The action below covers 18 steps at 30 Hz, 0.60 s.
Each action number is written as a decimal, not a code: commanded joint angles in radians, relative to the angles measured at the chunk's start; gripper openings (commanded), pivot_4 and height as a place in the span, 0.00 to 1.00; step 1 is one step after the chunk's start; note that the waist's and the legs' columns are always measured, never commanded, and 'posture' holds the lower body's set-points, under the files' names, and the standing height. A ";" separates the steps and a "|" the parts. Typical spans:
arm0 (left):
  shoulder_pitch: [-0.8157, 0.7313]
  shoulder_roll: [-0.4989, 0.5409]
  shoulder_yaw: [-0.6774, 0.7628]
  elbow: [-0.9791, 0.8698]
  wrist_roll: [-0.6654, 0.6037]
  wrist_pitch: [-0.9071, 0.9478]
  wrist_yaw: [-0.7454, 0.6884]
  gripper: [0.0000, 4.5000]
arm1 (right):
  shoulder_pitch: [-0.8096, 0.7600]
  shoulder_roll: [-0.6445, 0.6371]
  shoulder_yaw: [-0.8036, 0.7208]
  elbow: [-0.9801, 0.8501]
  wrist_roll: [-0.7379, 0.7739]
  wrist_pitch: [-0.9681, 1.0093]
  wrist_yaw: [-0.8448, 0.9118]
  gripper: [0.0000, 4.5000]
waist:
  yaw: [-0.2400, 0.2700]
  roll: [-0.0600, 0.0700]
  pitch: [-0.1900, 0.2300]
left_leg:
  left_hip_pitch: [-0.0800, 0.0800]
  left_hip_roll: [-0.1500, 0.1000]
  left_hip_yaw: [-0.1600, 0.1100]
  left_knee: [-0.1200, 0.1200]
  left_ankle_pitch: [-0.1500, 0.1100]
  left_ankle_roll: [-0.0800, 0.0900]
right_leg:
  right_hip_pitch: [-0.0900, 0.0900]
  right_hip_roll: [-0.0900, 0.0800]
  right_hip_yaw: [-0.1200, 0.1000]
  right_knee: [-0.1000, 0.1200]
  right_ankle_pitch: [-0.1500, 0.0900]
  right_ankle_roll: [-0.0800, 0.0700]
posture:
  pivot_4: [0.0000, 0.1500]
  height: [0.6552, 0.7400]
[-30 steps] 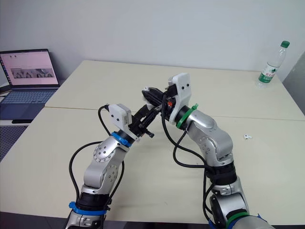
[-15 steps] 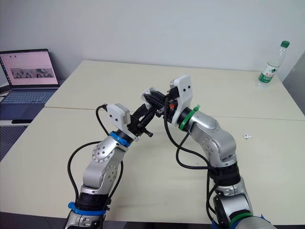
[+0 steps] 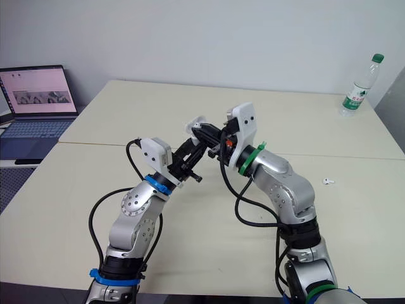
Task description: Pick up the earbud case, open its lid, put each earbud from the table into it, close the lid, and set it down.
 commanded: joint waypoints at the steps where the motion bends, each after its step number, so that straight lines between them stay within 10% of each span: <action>1: -0.011 0.002 0.001 -0.049 -0.003 -0.019 -0.002 0.16 | -0.013 0.013 0.010 -0.022 0.001 -0.020 0.003 0.10 | 0.000 0.000 0.000 | 0.000 0.000 0.000 0.000 0.000 0.000 | 0.000 0.000 0.000 0.000 0.000 0.000 | 1.00 1.00; 15: -0.012 0.003 0.005 -0.057 -0.007 -0.018 0.003 0.16 | -0.011 -0.009 0.036 -0.003 -0.057 -0.043 0.010 0.10 | 0.000 0.000 0.000 | 0.000 0.000 0.000 0.000 0.000 0.000 | 0.000 0.000 0.000 0.000 0.000 0.000 | 1.00 1.00; 18: -0.020 0.002 0.005 -0.054 -0.008 -0.016 0.003 0.16 | -0.009 -0.008 0.037 -0.003 -0.064 -0.047 0.008 0.30 | 0.000 0.000 0.000 | 0.000 0.000 0.000 0.000 0.000 0.000 | 0.000 0.000 0.000 -0.001 0.000 0.000 | 1.00 1.00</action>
